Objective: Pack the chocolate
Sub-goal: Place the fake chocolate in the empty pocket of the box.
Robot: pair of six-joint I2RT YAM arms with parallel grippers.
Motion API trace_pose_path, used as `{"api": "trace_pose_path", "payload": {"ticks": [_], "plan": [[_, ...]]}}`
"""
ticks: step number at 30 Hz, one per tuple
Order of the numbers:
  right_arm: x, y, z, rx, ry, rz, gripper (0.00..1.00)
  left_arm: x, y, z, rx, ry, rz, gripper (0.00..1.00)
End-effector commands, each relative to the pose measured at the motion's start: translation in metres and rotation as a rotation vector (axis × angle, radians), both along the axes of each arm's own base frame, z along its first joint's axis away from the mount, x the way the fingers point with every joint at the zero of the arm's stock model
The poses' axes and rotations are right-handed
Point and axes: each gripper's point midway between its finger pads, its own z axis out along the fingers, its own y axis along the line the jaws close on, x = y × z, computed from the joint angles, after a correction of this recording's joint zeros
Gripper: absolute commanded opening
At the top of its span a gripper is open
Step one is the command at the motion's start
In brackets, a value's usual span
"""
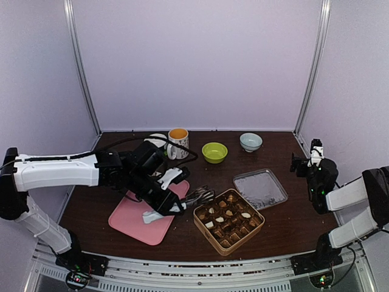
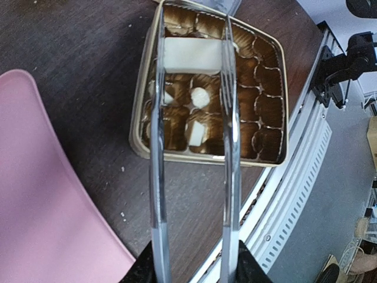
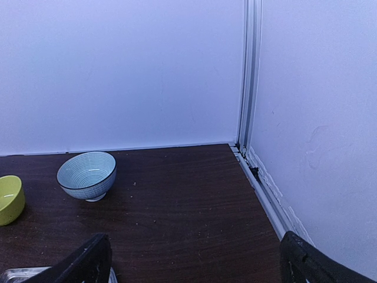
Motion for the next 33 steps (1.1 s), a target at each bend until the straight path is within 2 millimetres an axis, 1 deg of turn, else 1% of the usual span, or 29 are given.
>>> {"api": "trace_pose_path", "payload": {"ticks": [1, 6, 10, 16, 20, 28, 33], "plan": [[0.003, -0.001, 0.008, -0.003, -0.025, -0.001, 1.00, 0.001, -0.030, 0.018, -0.068, -0.065, -0.067, 0.24], [0.003, -0.001, 0.009, -0.003, -0.026, 0.000, 1.00, -0.004, -0.044, 0.019, -0.082, -0.074, -0.089, 0.24], [0.003, -0.001, 0.008, -0.003, -0.026, 0.000, 1.00, -0.011, -0.059, 0.020, -0.109, -0.065, -0.130, 0.24], [0.003, -0.001, 0.009, -0.003, -0.026, 0.000, 1.00, -0.027, -0.077, 0.007, -0.091, 0.001, -0.215, 0.23], [0.003, -0.001, 0.009, -0.003, -0.026, 0.000, 1.00, -0.038, -0.090, 0.005, -0.101, 0.025, -0.274, 0.23], [0.003, -0.001, 0.008, -0.003, -0.026, 0.000, 1.00, -0.043, -0.100, 0.002, -0.091, 0.027, -0.302, 0.23], [0.003, 0.000, 0.008, -0.003, -0.024, 0.000, 1.00, -0.050, -0.107, 0.000, -0.095, 0.043, -0.329, 0.23]]}}
